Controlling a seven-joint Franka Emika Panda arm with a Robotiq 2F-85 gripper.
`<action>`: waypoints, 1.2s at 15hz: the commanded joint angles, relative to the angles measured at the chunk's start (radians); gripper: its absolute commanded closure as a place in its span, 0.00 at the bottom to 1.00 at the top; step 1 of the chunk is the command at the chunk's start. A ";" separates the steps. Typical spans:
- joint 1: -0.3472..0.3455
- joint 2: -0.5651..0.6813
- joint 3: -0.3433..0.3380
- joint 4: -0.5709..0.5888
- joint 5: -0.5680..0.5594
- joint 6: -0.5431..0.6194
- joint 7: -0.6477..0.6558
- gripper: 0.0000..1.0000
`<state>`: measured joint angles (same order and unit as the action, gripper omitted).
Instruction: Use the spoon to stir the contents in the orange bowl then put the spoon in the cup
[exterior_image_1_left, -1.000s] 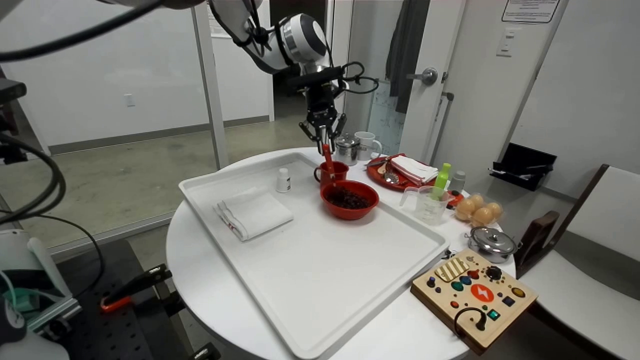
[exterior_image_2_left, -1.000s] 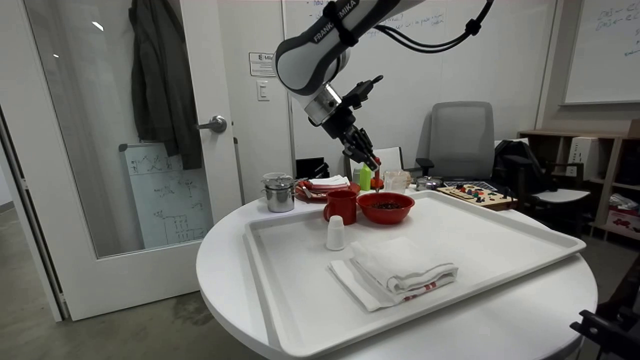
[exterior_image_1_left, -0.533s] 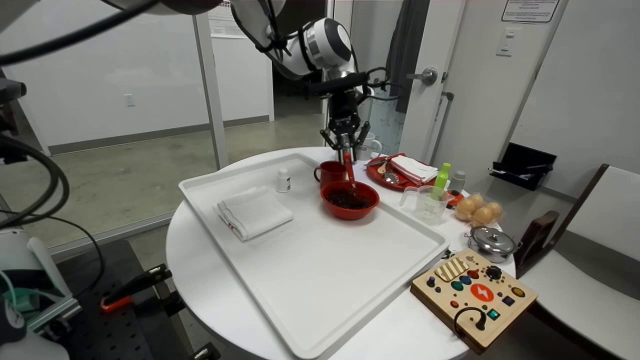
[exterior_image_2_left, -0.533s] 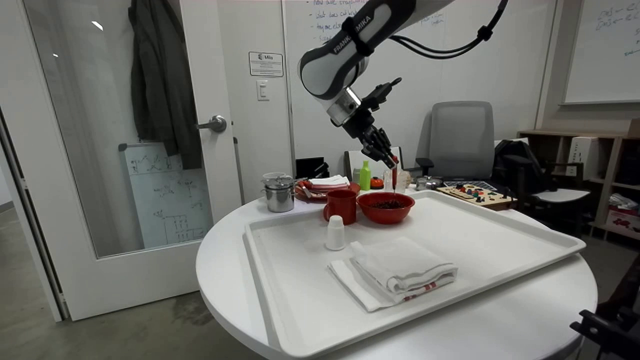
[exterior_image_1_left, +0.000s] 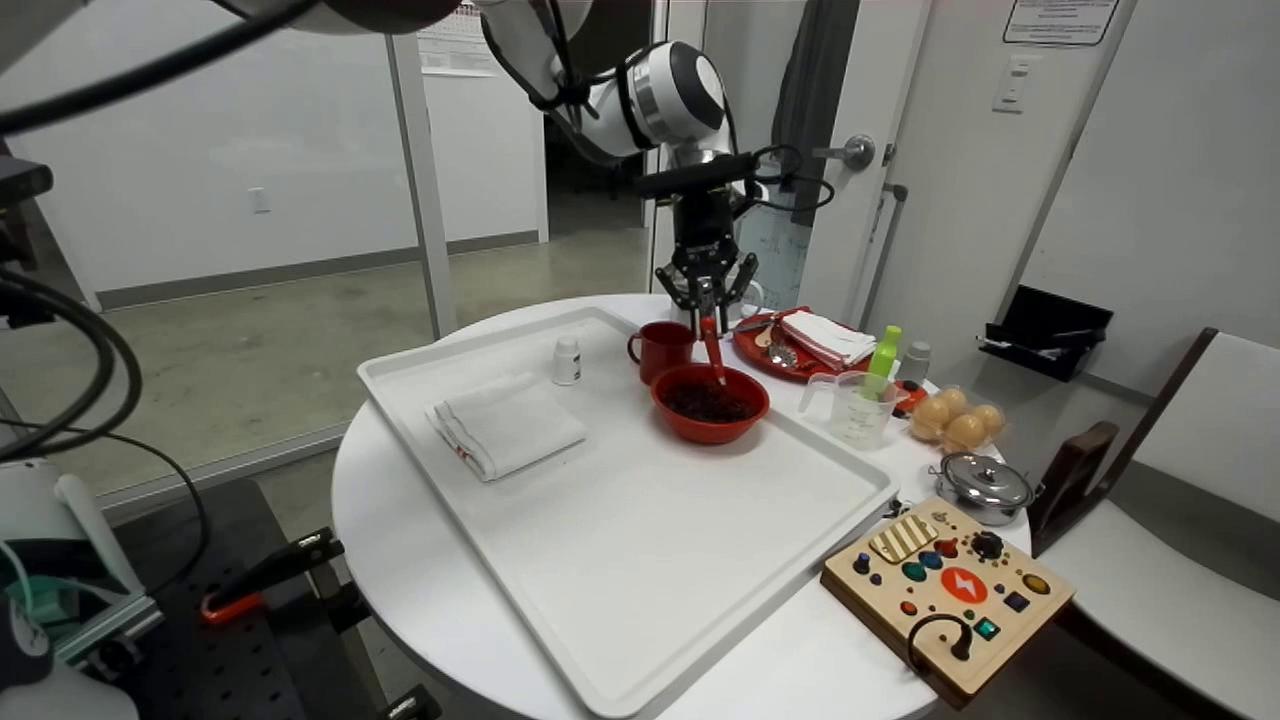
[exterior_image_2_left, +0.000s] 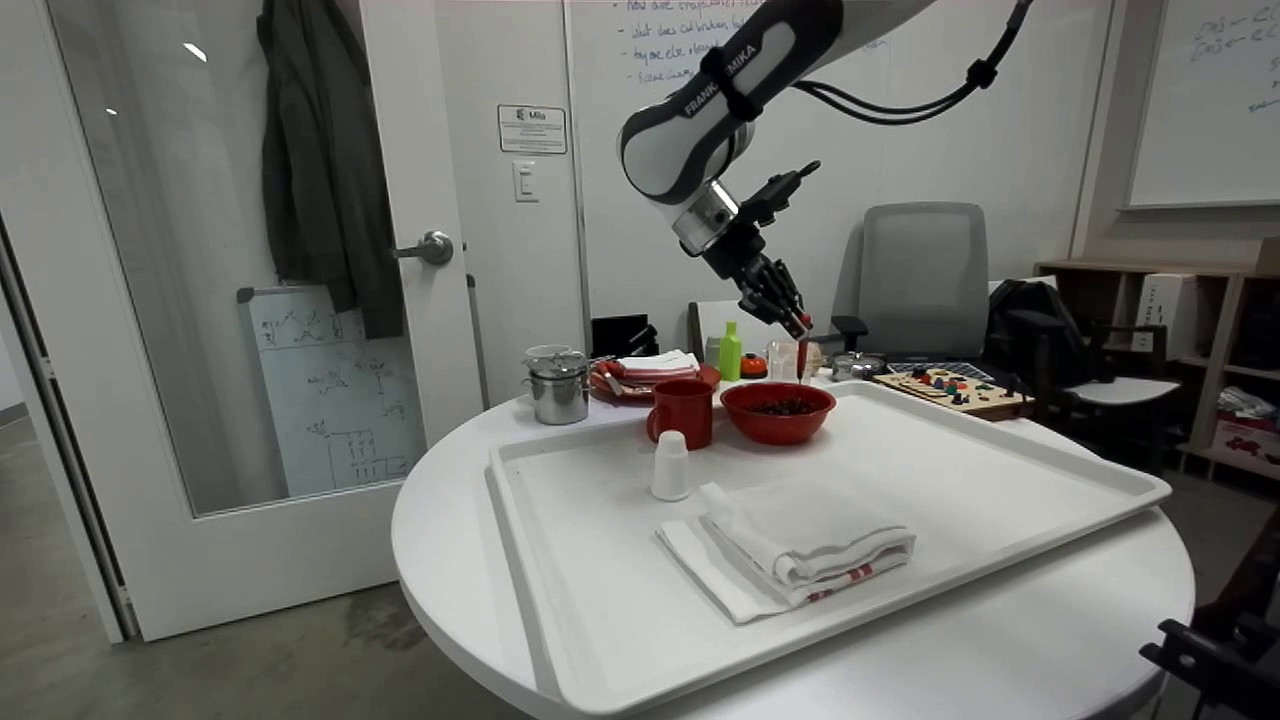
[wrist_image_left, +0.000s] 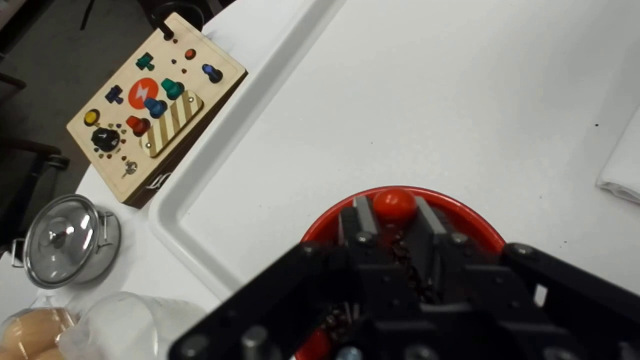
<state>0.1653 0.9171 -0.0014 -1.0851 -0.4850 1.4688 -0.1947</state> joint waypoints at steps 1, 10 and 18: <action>0.039 0.011 0.010 0.040 0.012 -0.022 -0.019 0.88; 0.138 0.020 0.023 0.050 -0.012 -0.021 -0.036 0.89; 0.076 0.024 -0.001 0.051 0.008 -0.023 -0.031 0.88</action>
<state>0.2702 0.9188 0.0082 -1.0716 -0.4896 1.4689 -0.1981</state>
